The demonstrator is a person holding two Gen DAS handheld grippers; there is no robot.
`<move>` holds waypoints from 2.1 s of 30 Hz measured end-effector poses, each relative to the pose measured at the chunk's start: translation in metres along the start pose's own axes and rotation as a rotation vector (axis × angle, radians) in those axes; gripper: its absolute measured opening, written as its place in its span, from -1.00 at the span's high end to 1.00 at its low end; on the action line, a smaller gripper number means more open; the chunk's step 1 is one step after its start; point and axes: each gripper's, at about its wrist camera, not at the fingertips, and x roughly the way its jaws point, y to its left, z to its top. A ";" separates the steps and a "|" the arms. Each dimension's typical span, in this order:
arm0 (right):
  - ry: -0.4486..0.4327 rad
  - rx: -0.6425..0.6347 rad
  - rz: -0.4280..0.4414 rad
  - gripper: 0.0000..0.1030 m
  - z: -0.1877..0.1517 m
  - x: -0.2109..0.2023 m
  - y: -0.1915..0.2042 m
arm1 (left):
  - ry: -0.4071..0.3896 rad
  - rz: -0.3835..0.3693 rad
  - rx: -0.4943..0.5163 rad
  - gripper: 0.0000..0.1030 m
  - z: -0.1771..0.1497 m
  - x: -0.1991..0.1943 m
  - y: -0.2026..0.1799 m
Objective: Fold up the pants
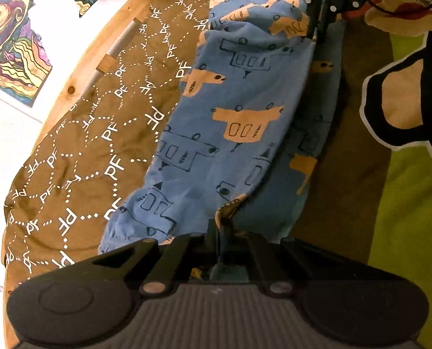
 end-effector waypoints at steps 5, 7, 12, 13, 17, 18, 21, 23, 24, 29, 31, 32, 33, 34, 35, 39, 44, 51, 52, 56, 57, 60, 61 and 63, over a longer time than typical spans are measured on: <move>0.002 0.002 -0.027 0.54 0.001 0.002 -0.004 | -0.003 0.018 0.001 0.81 -0.001 -0.001 -0.002; 0.003 -0.003 -0.034 0.53 -0.002 0.000 0.000 | -0.001 0.020 -0.003 0.81 -0.002 -0.001 -0.001; 0.008 -0.026 -0.015 0.96 -0.002 0.002 0.004 | -0.006 0.007 0.010 0.90 -0.005 -0.004 -0.003; 0.007 -0.028 -0.011 0.99 -0.001 0.002 0.005 | -0.007 0.014 0.022 0.92 -0.005 -0.005 -0.004; 0.010 -0.029 0.005 1.00 0.003 -0.003 0.006 | -0.008 0.057 0.066 0.96 -0.008 -0.007 -0.007; 0.009 -0.028 0.007 1.00 0.004 -0.005 0.006 | -0.008 0.069 0.079 0.96 -0.009 -0.007 -0.007; 0.007 -0.021 0.027 1.00 0.008 -0.010 0.009 | -0.002 0.091 0.113 0.97 -0.010 -0.006 -0.008; 0.007 -0.028 0.044 1.00 0.011 -0.010 0.013 | 0.008 0.080 0.123 0.97 -0.011 -0.003 -0.009; 0.011 -0.036 0.052 1.00 0.012 -0.008 0.016 | 0.017 0.072 0.125 0.97 -0.011 -0.001 -0.010; 0.049 -0.006 0.057 0.98 0.009 0.008 0.015 | 0.036 0.038 0.111 0.80 -0.011 0.005 -0.008; 0.047 0.024 0.068 0.80 0.008 0.006 0.011 | 0.029 0.013 0.074 0.78 -0.012 0.003 -0.002; 0.045 0.037 0.077 0.55 0.006 0.001 0.008 | 0.025 -0.006 0.039 0.73 -0.011 0.001 0.003; 0.047 0.050 0.083 0.30 0.004 -0.005 0.006 | 0.025 -0.023 -0.004 0.69 -0.011 0.000 0.008; 0.051 0.063 0.081 0.22 0.000 -0.012 0.002 | 0.026 -0.044 -0.055 0.54 -0.009 -0.002 0.014; 0.059 0.077 0.071 0.03 -0.006 -0.021 -0.002 | 0.021 -0.065 -0.109 0.19 -0.007 -0.005 0.020; 0.115 0.222 -0.017 -0.70 -0.035 -0.062 -0.026 | -0.079 -0.093 -0.295 -0.70 0.020 -0.021 0.039; 0.117 0.531 -0.229 -0.98 -0.079 -0.110 -0.066 | -0.146 -0.201 -0.402 -0.96 0.083 -0.010 0.043; -0.059 0.822 -0.336 -0.96 -0.125 -0.127 -0.121 | -0.213 -0.240 -0.206 -0.96 0.188 0.012 -0.008; -0.075 0.848 -0.337 -0.93 -0.128 -0.125 -0.129 | -0.223 -0.233 -0.191 -0.96 0.194 0.014 -0.018; -0.119 0.923 -0.349 -0.72 -0.148 -0.118 -0.156 | -0.253 -0.182 -0.118 -0.92 0.209 0.020 -0.056; -0.125 0.929 -0.348 -0.68 -0.152 -0.116 -0.162 | -0.265 -0.164 -0.112 -0.92 0.207 0.020 -0.064; -0.140 0.956 -0.322 -0.59 -0.159 -0.109 -0.174 | -0.275 -0.095 -0.133 -0.87 0.207 0.025 -0.082; -0.149 0.968 -0.314 -0.58 -0.161 -0.107 -0.178 | -0.278 -0.079 -0.143 -0.84 0.206 0.025 -0.086; -0.163 0.990 -0.299 -0.53 -0.162 -0.102 -0.182 | -0.283 -0.031 -0.160 -0.77 0.204 0.023 -0.097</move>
